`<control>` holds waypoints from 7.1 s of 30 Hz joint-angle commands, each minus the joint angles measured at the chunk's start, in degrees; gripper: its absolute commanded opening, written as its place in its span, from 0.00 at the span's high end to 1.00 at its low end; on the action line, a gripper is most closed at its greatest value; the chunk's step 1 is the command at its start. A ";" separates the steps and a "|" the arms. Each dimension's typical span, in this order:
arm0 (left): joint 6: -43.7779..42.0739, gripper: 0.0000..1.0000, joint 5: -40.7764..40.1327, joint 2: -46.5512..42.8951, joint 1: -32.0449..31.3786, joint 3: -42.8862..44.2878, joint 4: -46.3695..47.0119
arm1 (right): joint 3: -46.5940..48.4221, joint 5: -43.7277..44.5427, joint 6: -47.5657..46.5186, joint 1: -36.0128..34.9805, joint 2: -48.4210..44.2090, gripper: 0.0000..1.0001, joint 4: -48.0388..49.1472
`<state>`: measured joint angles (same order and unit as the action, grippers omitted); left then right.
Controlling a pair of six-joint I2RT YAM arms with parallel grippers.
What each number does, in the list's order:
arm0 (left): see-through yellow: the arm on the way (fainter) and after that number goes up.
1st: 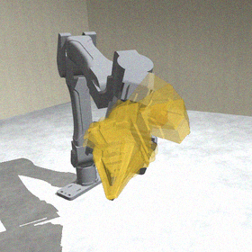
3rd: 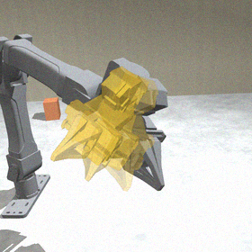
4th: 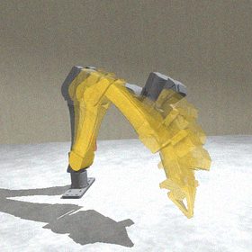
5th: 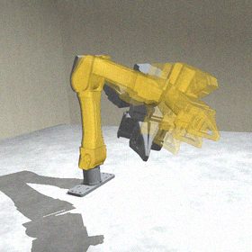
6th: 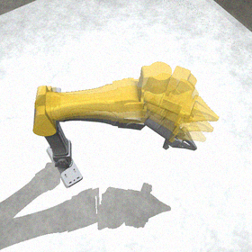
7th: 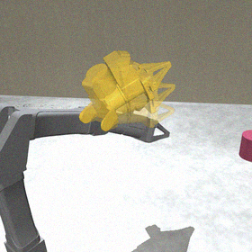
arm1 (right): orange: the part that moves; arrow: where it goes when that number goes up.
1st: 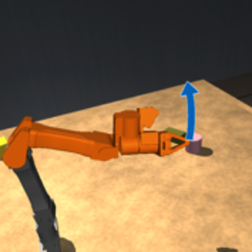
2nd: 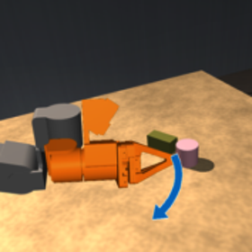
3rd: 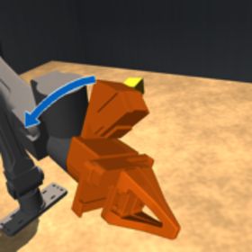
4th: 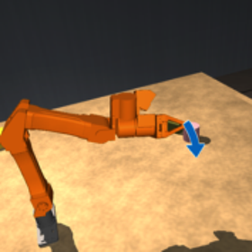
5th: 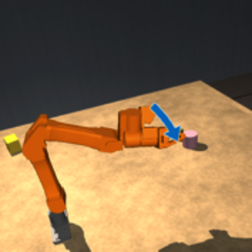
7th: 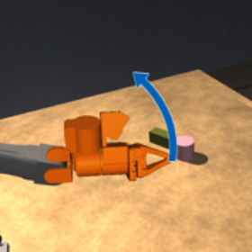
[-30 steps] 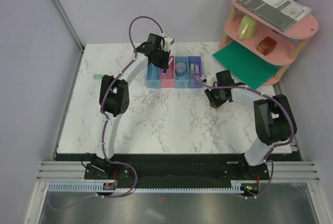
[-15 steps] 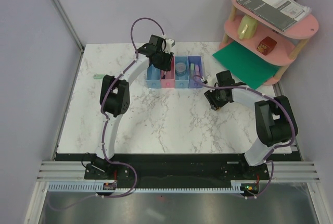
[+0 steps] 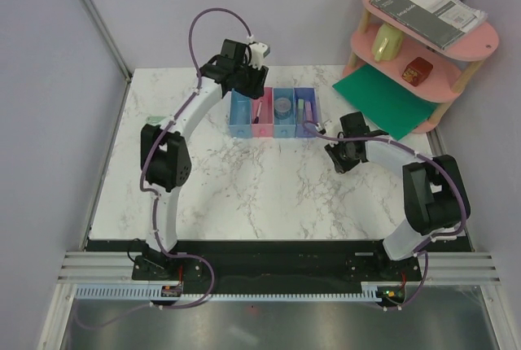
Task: Sort the stationery into containers
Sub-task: Pick up the stationery from the center of the board, then place the stationery in the storage box, then pick up the pen from the center of the board, then place the pen in the storage box, then pick up the stationery from the center of the board.
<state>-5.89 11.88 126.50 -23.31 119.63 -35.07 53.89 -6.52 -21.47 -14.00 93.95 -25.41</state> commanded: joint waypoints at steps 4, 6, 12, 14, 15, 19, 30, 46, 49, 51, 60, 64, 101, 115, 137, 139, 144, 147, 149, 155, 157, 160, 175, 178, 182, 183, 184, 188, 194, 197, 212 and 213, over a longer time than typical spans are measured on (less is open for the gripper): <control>-21.22 0.32 -7.13 -17.23 2.03 -15.52 -0.96 | 4.63 -1.12 -1.46 0.11 -5.35 0.84 -4.47; -27.38 0.31 -8.18 -20.57 3.18 -20.12 -0.88 | 8.75 -2.35 -1.64 0.03 -6.76 0.85 -6.49; -38.21 0.29 -9.59 -23.75 10.82 -33.31 -0.53 | 22.45 -6.04 -1.38 -0.24 -7.21 0.84 -8.87; -39.46 0.29 -9.86 -23.32 14.07 -34.55 0.52 | 26.16 -6.66 -1.20 -1.02 -5.19 0.84 -8.87; -40.24 0.30 -9.86 -23.05 15.13 -35.16 0.79 | 30.01 -6.92 -1.20 -1.29 -4.31 0.83 -8.87; -43.50 0.30 -10.55 -21.65 18.99 -37.62 2.45 | 40.22 -7.10 -0.94 -3.74 3.23 0.83 -8.43; -44.83 0.30 -13.64 -17.08 23.04 -40.18 6.68 | 64.31 -7.71 0.73 -9.38 22.05 0.83 -5.45; -40.78 0.38 -7.23 -10.66 26.39 -38.51 4.84 | 66.26 -6.75 2.84 -16.32 31.81 0.78 5.80; -40.08 0.39 -5.20 -10.48 26.30 -38.42 3.34 | 66.43 -6.05 2.58 -17.90 33.66 0.79 7.21; -39.38 0.39 -5.20 -10.57 26.39 -38.16 3.08 | 66.78 -5.26 2.49 -18.87 35.33 0.79 7.83; -33.58 0.44 -3.98 -12.85 26.39 -34.03 3.17 | 67.84 -3.67 1.52 -21.59 40.08 0.79 9.32; -31.56 0.45 -2.39 -14.35 25.77 -33.68 3.16 | 68.10 -3.41 1.61 -21.95 41.22 0.80 9.94; -27.42 0.82 0.34 -6.18 24.10 -38.34 2.46 | 50.71 13.20 -7.35 -22.48 17.42 0.13 6.78; -25.84 0.77 -1.42 -5.82 21.55 -36.93 -0.35 | 43.15 13.21 -3.05 -13.35 5.19 0.02 2.47; 0.60 0.98 29.66 -14.79 15.86 -11.28 -9.23 | 19.33 6.70 5.39 2.13 -10.02 0.02 2.38; 5.35 0.98 31.88 -14.09 13.92 -9.95 -5.13 | 18.28 4.42 5.91 2.13 -9.49 0.02 2.64; 13.44 0.98 33.04 -9.52 7.24 -8.28 4.91 | 15.11 0.03 5.31 2.13 -8.70 0.02 3.52; 16.07 0.98 31.81 -4.10 4.95 -4.70 9.56 | 11.78 -1.12 4.69 2.14 -7.82 0.02 3.61; 16.96 0.98 30.58 -1.27 4.16 -1.79 10.72 | 10.72 -1.21 4.51 2.22 -7.82 0.02 3.88; 16.00 0.98 23.29 6.04 3.62 4.82 13.18 | 7.99 -0.95 3.81 2.84 -10.80 0.02 4.05; 15.03 0.98 21.53 6.39 3.54 4.47 13.27 | 7.81 -0.77 3.63 3.19 -11.42 0.02 4.05; 14.24 0.98 18.80 5.52 3.45 1.23 14.67 | 7.81 -1.12 3.72 3.71 -11.77 0.02 3.96; 10.11 0.50 13.69 2.44 2.92 -5.38 15.82 | 8.07 -1.56 4.07 4.42 -13.27 0.02 3.61; 9.93 0.31 15.10 0.07 3.01 -5.38 15.82 | 7.81 -1.47 3.98 4.68 -13.62 0.02 3.44; 2.77 0.24 17.39 -5.37 3.18 -5.29 12.75 | 7.72 -1.56 3.98 5.12 -14.32 0.02 3.09; -0.14 0.22 17.39 -6.86 3.44 -5.64 11.53 | 7.64 -1.47 3.72 5.04 -14.58 0.02 3.08; -3.83 0.20 16.87 -10.36 3.71 -6.07 8.82 | 7.72 -1.47 3.72 5.21 -14.76 0.02 3.00; -32.16 0.06 13.89 -18.45 5.90 -13.95 1.41 | 7.81 -1.47 3.02 5.65 -15.29 0.02 2.65; -56.74 0.02 2.72 -21.30 15.47 -22.25 -4.37 | 8.07 -3.05 3.19 6.00 -14.76 0.02 2.91; -62.46 0.02 1.92 -18.75 21.19 -21.11 -6.58 | 7.90 -3.67 3.46 6.09 -14.59 0.02 3.00; -88.14 0.02 -0.19 -4.07 31.92 -12.85 -8.35 | 7.90 -3.93 3.63 6.18 -14.85 0.02 2.12; -88.85 0.01 -0.71 -3.37 32.27 -12.24 -8.52 | 7.90 -4.02 3.72 6.09 -14.85 0.02 1.77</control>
<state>-84.47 13.28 120.01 7.55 103.72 -42.50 61.63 -9.23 -17.93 -8.05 80.40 -23.29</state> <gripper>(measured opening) 0.982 0.982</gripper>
